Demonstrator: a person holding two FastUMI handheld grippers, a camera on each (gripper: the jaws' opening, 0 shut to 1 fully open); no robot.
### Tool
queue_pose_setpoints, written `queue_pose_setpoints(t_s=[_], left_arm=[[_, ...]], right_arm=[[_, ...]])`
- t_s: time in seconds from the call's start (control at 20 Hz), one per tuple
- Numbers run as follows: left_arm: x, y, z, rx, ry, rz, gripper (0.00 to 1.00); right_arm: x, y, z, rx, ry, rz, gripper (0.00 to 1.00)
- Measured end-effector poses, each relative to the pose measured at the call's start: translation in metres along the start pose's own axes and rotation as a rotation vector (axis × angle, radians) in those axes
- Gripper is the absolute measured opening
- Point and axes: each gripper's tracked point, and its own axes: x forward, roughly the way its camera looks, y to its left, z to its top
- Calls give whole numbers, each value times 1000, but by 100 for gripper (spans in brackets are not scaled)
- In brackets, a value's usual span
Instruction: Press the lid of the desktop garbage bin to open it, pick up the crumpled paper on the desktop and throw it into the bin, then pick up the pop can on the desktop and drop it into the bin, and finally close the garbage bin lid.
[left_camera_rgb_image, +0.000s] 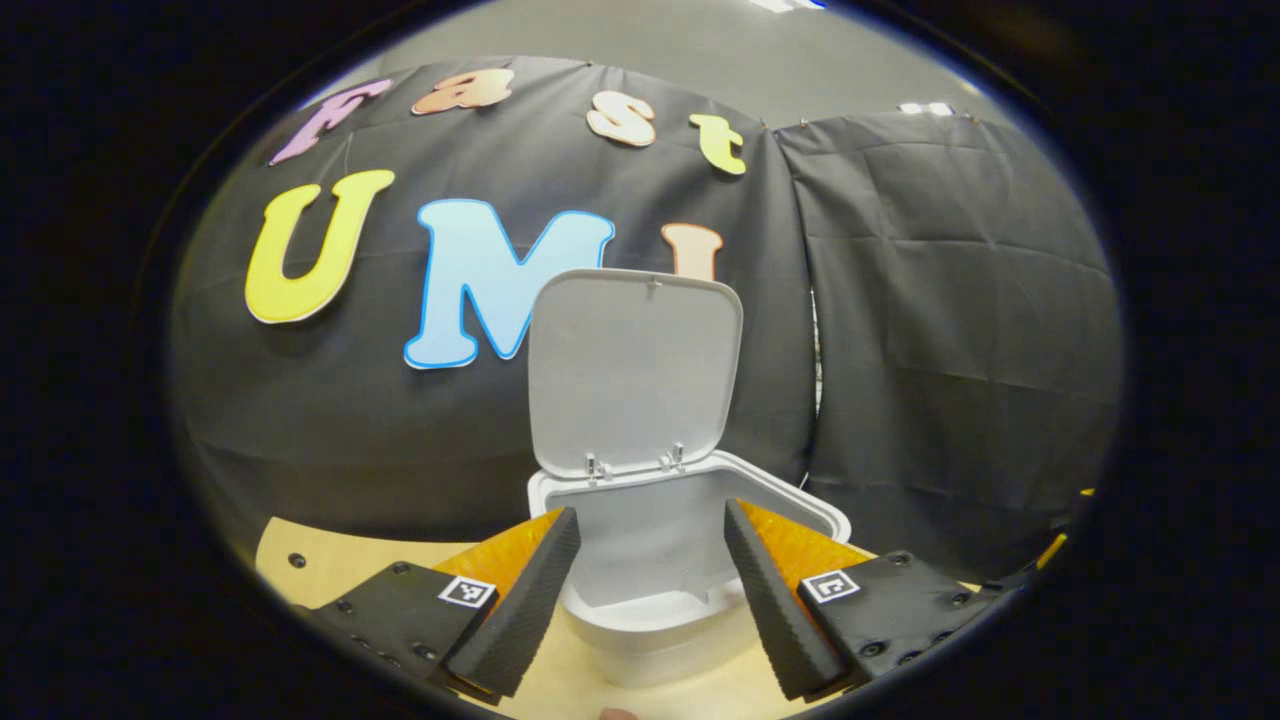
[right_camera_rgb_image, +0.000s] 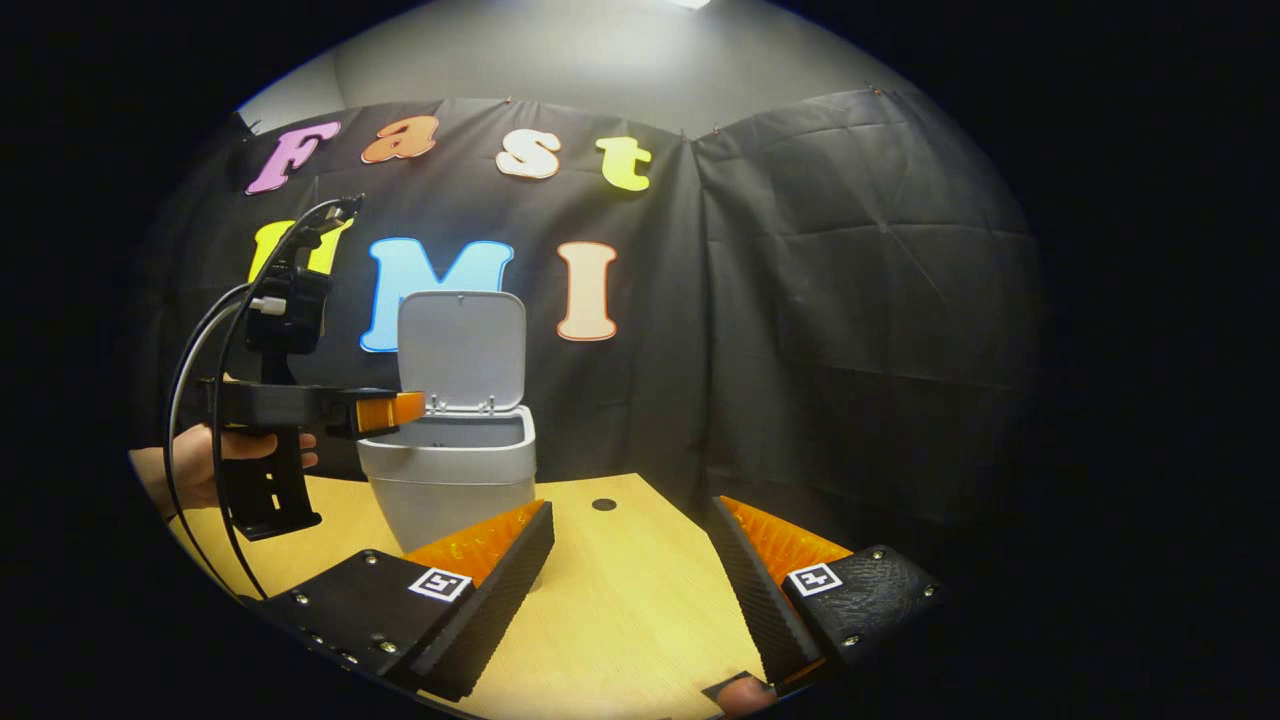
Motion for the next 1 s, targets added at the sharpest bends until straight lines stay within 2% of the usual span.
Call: queue_pose_setpoints(t_s=[0.05,0.1,0.25,0.3,0.5,0.55,0.8,0.85,0.9,0.95,1.0], left_arm=[[-6,5,2,0,-9,7,100],[-13,10,5,4,-16,19,95],[-38,27,10,-1,-37,52,95],[-48,34,10,-6,-40,62,100],[-90,62,13,-18,-62,123,100],[-99,69,13,-18,-66,141,95],[-146,112,-3,10,-68,230,95],[-154,120,-7,12,-62,249,100],[-163,126,-11,11,-57,262,95],[-170,130,-14,8,-52,273,100],[-178,136,-17,3,-49,282,100]], right_arm=[[0,6,1,-1,2,17,99],[1,12,0,-3,2,33,99],[3,31,3,-17,-3,83,99],[3,38,2,-21,-4,102,99],[4,66,2,-26,-5,177,99],[4,74,1,-28,-2,197,99],[-2,117,-16,-49,33,309,99],[-3,125,-18,-52,40,333,99],[-5,133,-22,-53,48,358,99],[-8,142,-25,-54,55,383,99],[-9,151,-29,-60,62,405,99]])
